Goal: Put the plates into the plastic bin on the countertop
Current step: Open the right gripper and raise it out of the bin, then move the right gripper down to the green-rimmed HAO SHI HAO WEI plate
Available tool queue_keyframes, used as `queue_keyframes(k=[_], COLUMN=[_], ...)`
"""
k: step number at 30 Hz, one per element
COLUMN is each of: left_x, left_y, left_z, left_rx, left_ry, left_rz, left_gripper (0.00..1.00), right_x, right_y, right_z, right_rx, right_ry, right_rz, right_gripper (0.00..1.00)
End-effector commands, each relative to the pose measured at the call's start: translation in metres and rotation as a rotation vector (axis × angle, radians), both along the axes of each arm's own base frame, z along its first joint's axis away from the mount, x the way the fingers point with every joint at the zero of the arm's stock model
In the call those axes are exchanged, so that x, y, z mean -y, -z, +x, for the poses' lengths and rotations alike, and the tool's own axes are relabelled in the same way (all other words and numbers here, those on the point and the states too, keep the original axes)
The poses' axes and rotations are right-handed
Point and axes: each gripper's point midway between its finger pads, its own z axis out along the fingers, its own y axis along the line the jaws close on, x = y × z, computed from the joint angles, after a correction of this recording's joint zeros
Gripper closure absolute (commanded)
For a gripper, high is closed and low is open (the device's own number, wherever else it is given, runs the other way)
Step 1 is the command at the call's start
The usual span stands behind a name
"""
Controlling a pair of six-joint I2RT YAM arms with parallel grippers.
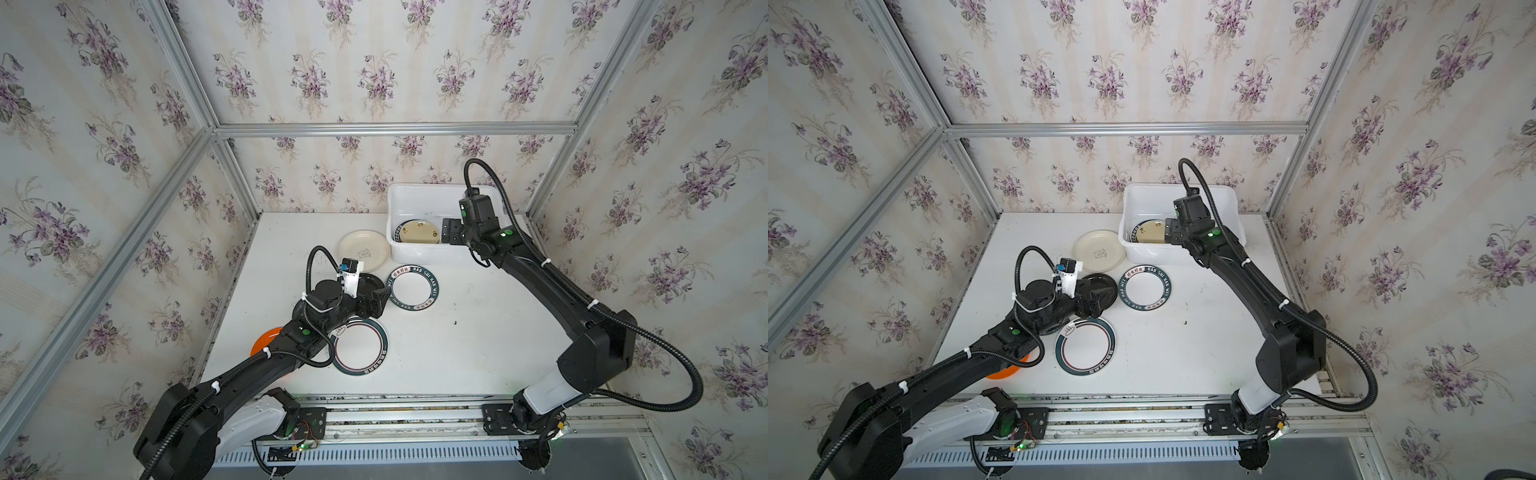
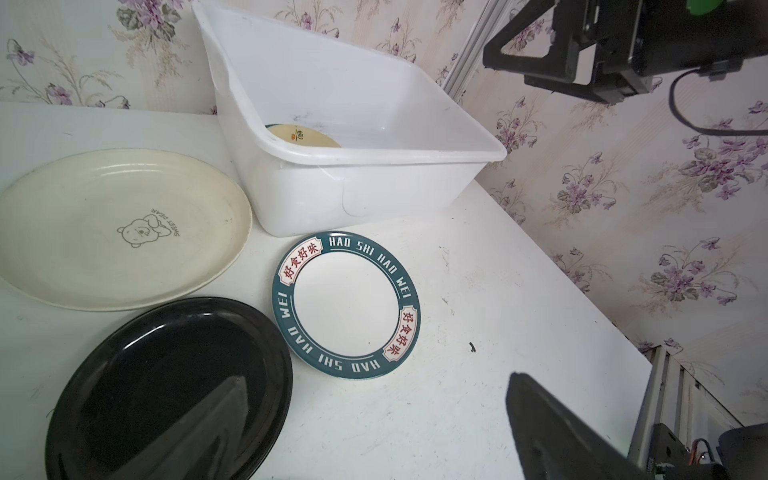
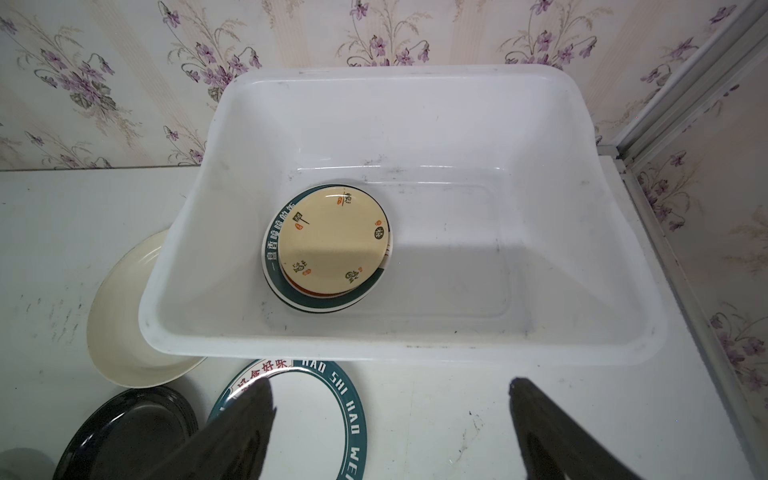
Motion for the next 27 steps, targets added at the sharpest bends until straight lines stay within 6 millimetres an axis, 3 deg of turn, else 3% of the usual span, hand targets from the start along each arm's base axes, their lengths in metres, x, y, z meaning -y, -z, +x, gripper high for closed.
queue_keyframes(k=[1,9,17,27], left_x=[0.002,0.007,0.012,0.035], left_y=[0.004,0.022,0.043,0.029], left_z=[0.004,0.015,0.022,0.029], left_rx=[-0.036,-0.133,-0.206,-0.255], left_ry=[-0.017,-0.050,-0.058,0.011], left_rz=[-0.019,-0.014,0.018,-0.032], left_gripper=[0.00,0.00,0.00,0.00], right_x=[-0.010,-0.016,-0.014,-0.022], right_y=[-0.016,-0.017,-0.019,0.037], right_z=[-0.001,-0.030,-0.079,-0.101], right_rx=[0.073,0.050,0.059,-0.004], right_ry=[-0.039,-0.135,-0.175,-0.221], right_rz=[0.096,0.389,0.480,0.544], right_gripper=[0.09,0.09,0.10,0.10])
